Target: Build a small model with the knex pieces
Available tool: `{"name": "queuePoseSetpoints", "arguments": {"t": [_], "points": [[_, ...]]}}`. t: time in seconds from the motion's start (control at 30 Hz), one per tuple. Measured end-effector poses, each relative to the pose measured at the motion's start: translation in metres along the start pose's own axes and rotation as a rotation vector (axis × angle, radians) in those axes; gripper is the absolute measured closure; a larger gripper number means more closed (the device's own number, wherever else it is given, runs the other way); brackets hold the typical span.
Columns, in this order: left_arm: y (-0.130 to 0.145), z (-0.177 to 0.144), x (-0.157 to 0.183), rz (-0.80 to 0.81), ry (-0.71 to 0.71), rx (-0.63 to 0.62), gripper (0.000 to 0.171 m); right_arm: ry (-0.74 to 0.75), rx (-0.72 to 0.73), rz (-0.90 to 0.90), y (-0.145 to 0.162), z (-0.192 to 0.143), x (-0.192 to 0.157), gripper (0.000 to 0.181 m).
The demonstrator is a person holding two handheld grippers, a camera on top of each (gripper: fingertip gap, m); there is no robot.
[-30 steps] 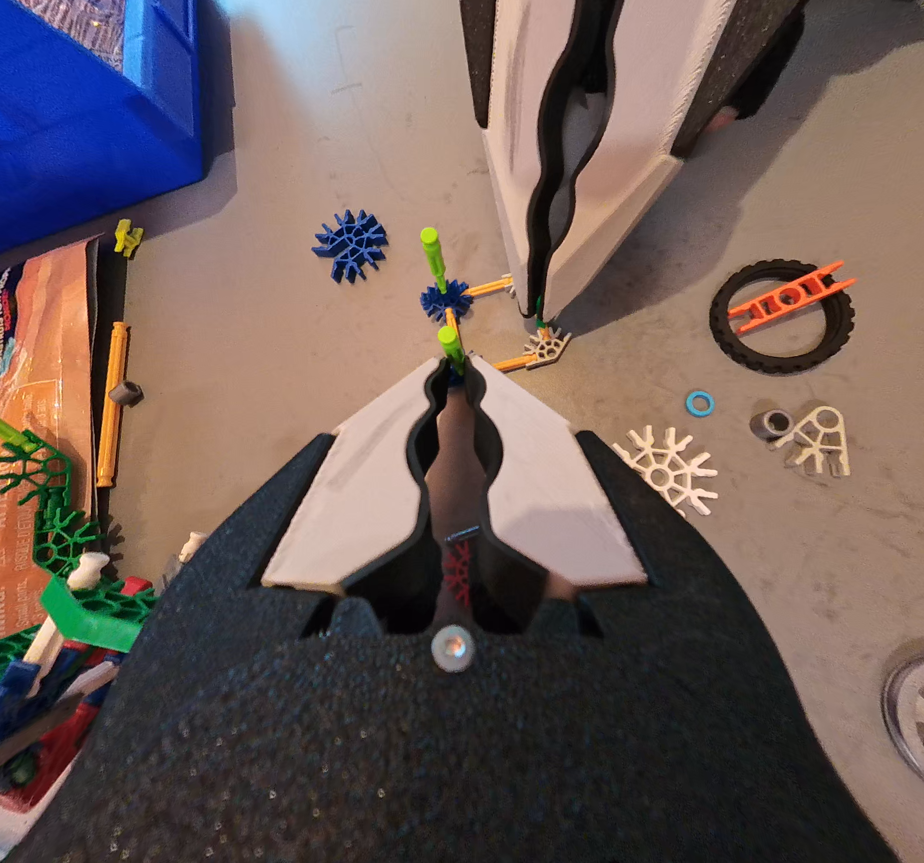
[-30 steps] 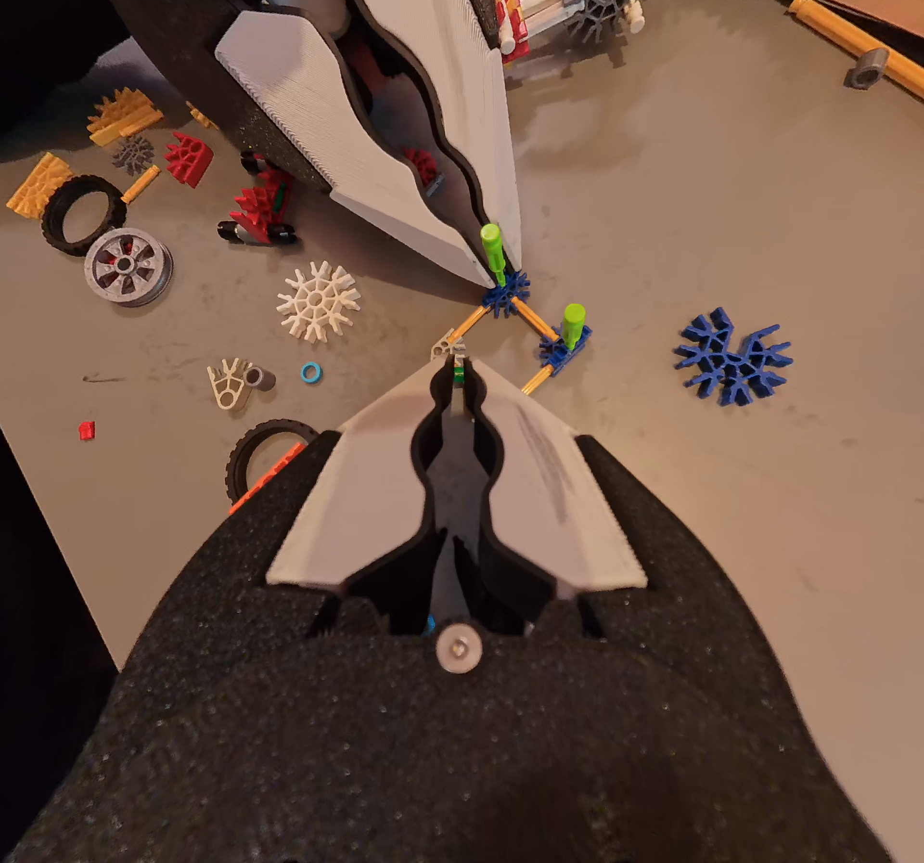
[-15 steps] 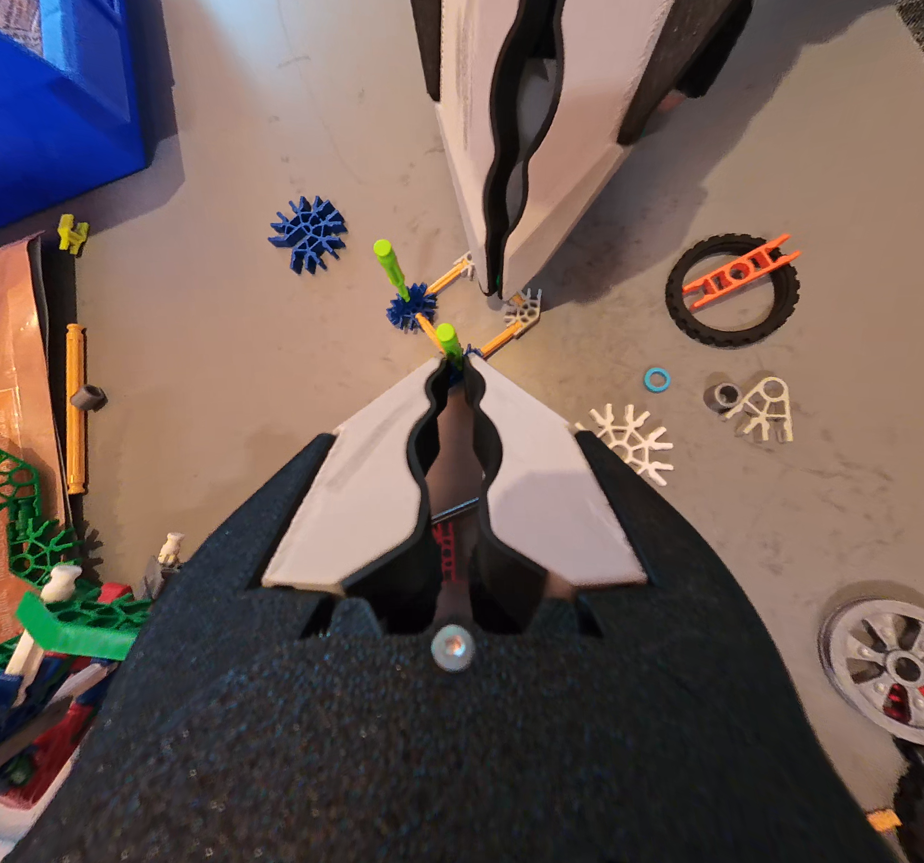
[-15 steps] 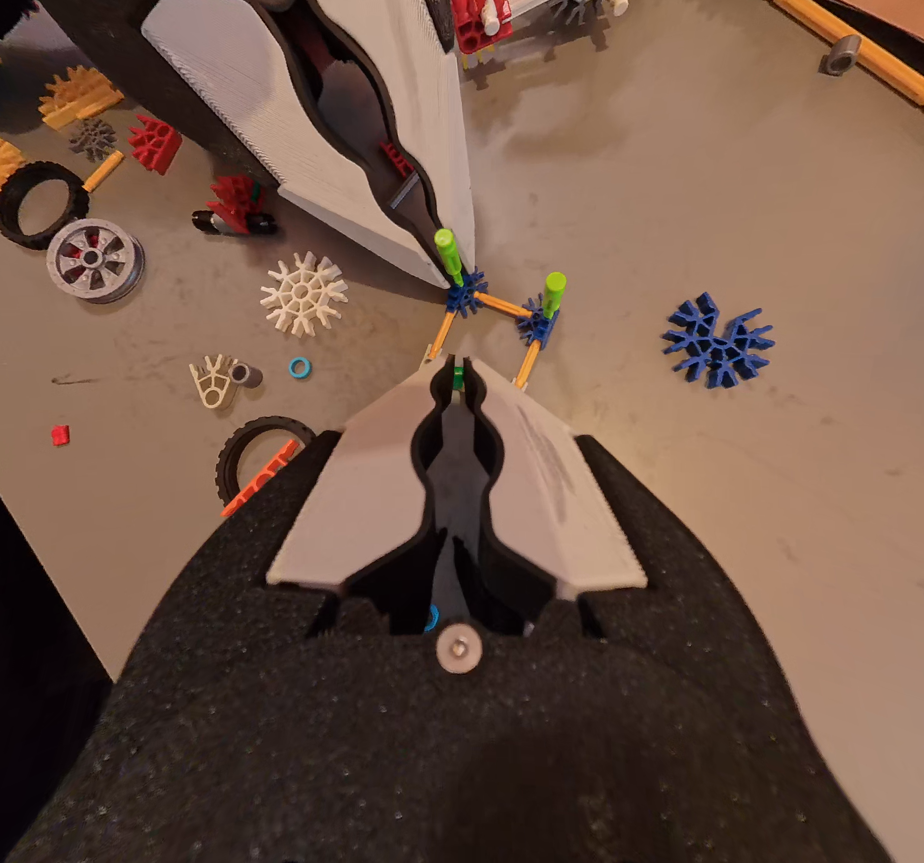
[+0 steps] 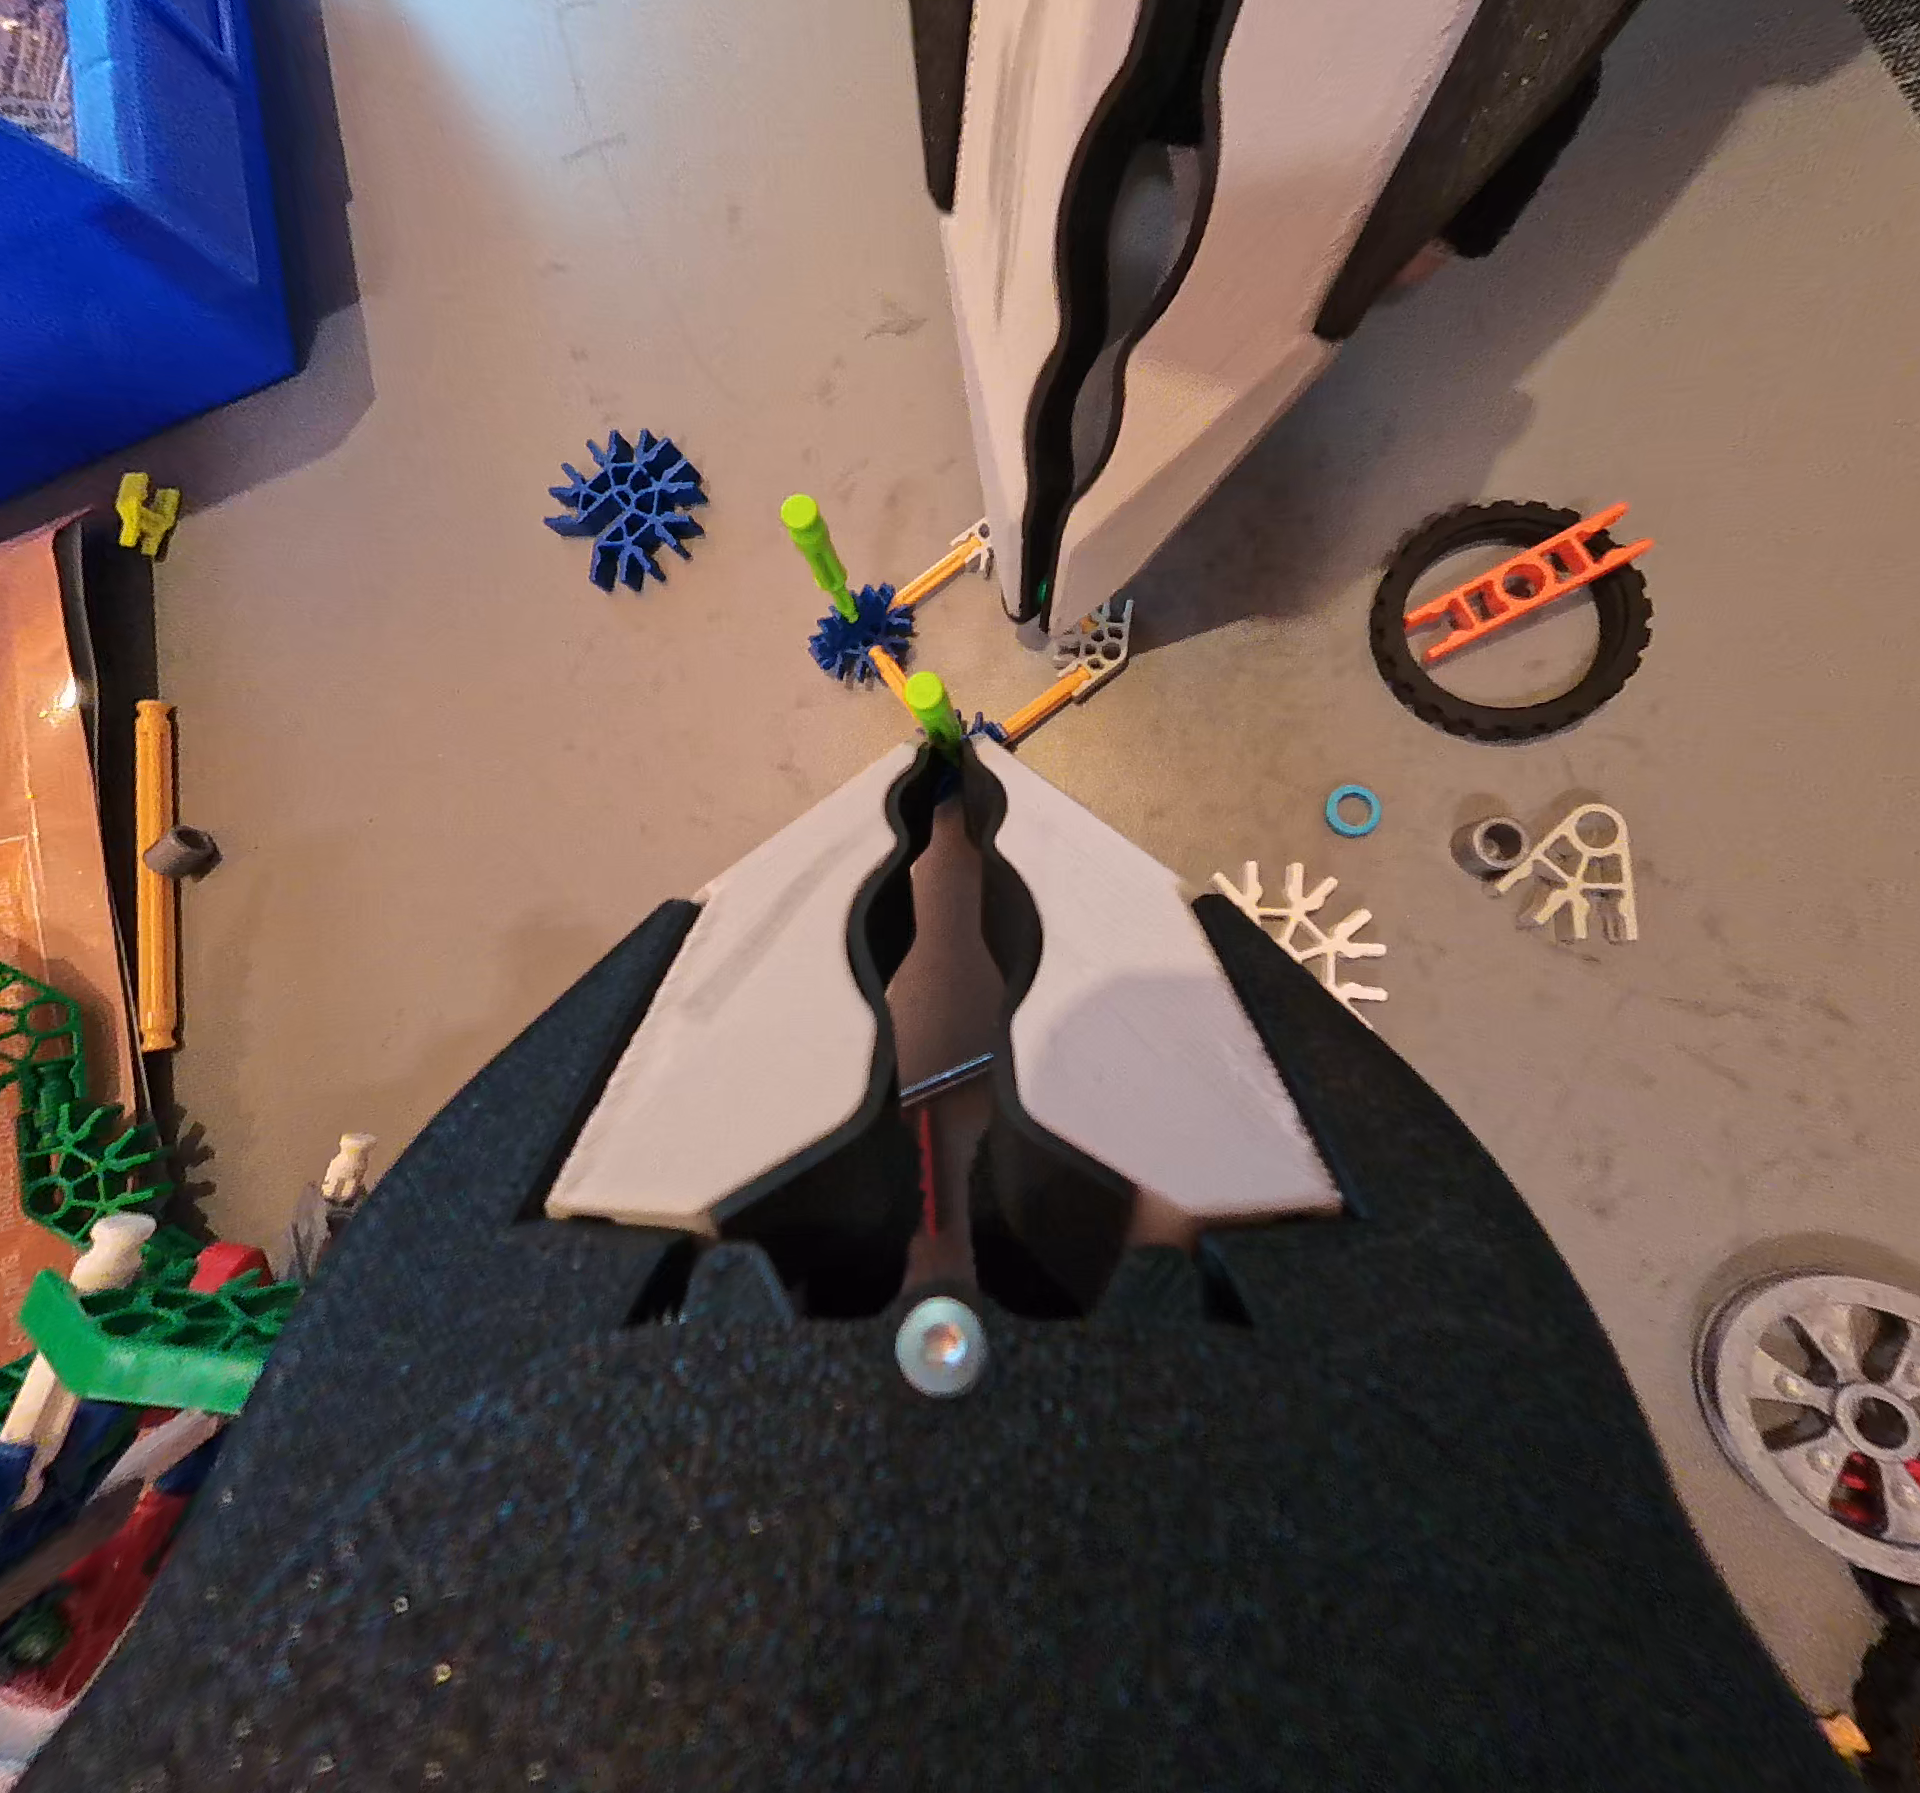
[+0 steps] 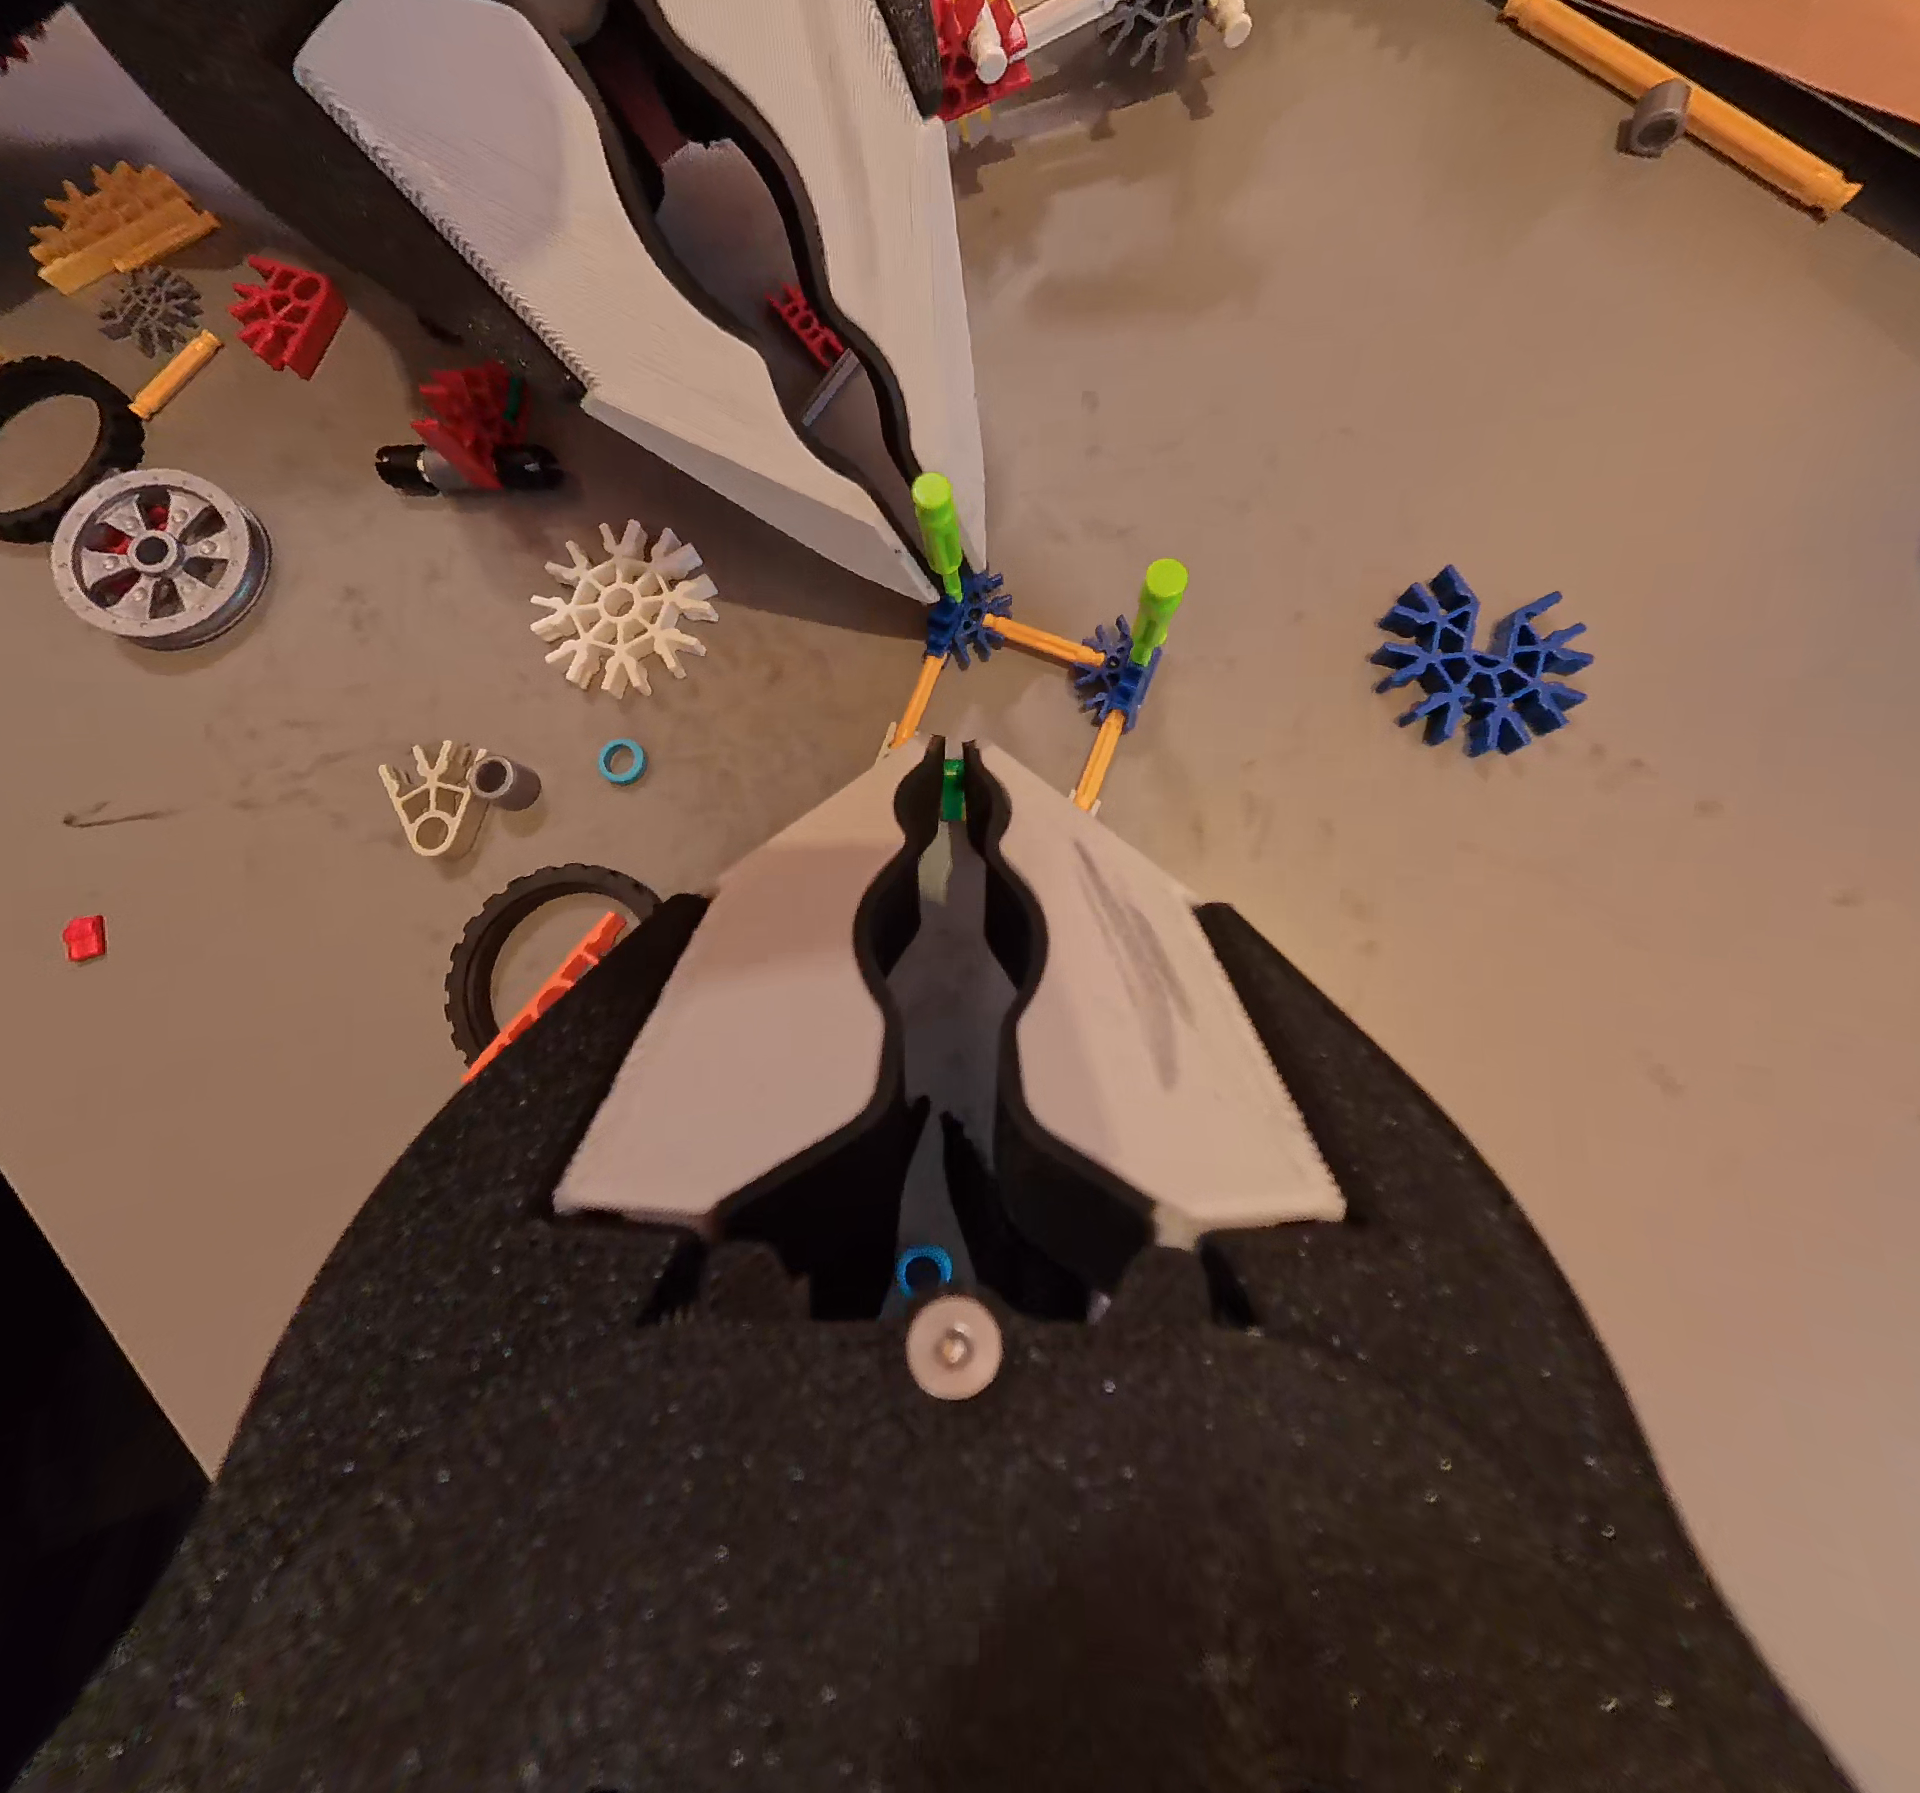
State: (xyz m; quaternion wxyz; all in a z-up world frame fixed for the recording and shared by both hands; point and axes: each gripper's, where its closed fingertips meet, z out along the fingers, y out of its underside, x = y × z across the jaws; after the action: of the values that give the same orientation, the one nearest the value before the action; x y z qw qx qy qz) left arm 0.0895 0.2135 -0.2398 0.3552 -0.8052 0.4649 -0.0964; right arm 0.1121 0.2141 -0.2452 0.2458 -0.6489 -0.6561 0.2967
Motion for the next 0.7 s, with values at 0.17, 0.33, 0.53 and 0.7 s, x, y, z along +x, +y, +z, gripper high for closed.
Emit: {"name": "queuePoseSetpoints", "arguments": {"t": [0.17, 0.33, 0.53, 0.7], "points": [[-0.0008, 0.0007, 0.0008, -0.003, 0.002, 0.001, 0.170, 0.007, 0.027, 0.024, 0.0008, -0.0015, -0.0002, 0.179], [-0.0020, 0.0016, 0.0016, -0.004, 0.004, 0.005, 0.171, 0.000, 0.051, 0.049, 0.0024, -0.0034, -0.0025, 0.178], [-0.0029, 0.0022, 0.0022, 0.001, 0.002, 0.003, 0.171, 0.006, 0.062, 0.058, 0.0037, -0.0054, -0.0032, 0.178], [-0.0029, 0.0024, 0.0020, 0.003, -0.003, 0.001, 0.171, 0.012, 0.064, 0.041, 0.0045, -0.0067, -0.0052, 0.178]]}}
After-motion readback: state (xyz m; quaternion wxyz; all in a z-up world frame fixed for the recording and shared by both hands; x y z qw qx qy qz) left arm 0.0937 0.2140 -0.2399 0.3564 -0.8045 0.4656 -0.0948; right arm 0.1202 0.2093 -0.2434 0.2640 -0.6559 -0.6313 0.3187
